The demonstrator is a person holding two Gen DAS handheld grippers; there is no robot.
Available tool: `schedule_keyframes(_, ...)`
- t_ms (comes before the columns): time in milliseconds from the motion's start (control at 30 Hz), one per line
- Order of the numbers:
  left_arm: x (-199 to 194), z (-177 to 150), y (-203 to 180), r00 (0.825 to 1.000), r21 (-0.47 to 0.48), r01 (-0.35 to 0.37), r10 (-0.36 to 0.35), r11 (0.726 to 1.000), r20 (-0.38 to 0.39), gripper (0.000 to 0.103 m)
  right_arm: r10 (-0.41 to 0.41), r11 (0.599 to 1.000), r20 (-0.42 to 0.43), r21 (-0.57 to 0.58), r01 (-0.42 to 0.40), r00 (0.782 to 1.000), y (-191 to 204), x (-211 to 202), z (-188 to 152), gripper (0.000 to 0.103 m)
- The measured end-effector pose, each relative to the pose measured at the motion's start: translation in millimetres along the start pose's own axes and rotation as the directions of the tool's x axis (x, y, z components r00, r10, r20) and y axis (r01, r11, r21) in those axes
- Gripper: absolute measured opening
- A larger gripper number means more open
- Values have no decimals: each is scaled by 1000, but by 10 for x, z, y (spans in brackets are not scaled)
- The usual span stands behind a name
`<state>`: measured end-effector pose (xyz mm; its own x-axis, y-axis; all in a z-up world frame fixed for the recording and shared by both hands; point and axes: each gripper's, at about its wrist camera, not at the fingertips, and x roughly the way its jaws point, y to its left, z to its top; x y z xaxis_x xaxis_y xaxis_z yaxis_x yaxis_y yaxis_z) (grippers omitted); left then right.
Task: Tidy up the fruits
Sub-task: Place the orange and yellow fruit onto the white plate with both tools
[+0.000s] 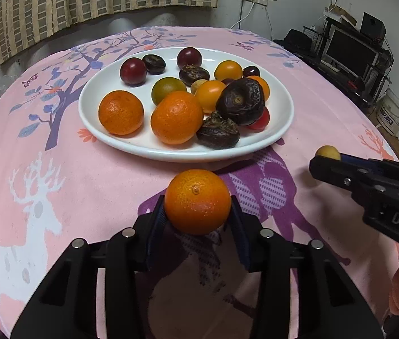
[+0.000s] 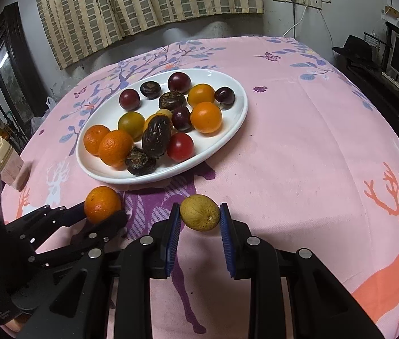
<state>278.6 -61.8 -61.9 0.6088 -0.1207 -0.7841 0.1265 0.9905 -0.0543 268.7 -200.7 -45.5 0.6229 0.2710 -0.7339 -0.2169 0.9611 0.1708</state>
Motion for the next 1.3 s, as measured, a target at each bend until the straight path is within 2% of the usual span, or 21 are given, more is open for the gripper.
schedule_keyframes(100, -97, -71, 70, 1000, -13, -12, 12, 1000, -5, 43, -4, 1000, 4, -21, 4, 1000, 40, 23, -18, 28)
schedule_keyframes(233, -298, -146, 194, 1000, -54, 10, -9, 998, 16, 43, 8, 998, -16, -63, -9, 1000, 141, 53, -72, 28)
schedule_keyframes(400, -539, -212, 284, 999, -71, 20, -16, 997, 52, 43, 71, 990, -12, -123, -72, 997, 296, 24, -148, 28)
schedule_keyframes(500, -706, -203, 358, 995, -65, 56, -51, 996, 84, 43, 97, 983, 17, -159, -93, 995, 396, -21, -187, 28)
schedule_keyframes(600, -759, -47, 444, 994, -39, 54, -50, 998, 100, 42, 115, 983, 73, -151, -103, 991, 459, -97, -127, 28)
schedule_keyframes(733, -658, 347, 578, 989, -65, 15, -5, 998, 147, 42, 109, 994, 229, -55, -99, 967, 457, -229, 135, 28)
schedule_keyframes(867, -477, 709, 657, 980, -99, -15, 35, 995, 194, 42, 84, 996, 310, 8, -91, 947, 417, -171, 447, 28)
schedule_keyframes(1100, -102, 1184, 737, 977, -140, -39, 67, 989, 203, 42, 0, 998, 309, 61, -20, 951, 316, 246, 911, 28)
schedule_keyframes(1200, 72, 1282, 753, 979, -146, -29, 57, 989, 193, 42, 15, 996, 268, 79, -37, 963, 234, 438, 1041, 17)
schedule_keyframes(1300, 229, 1324, 767, 985, -142, -23, 47, 990, 168, 42, 53, 994, 225, 78, -72, 973, 188, 553, 1123, 17)
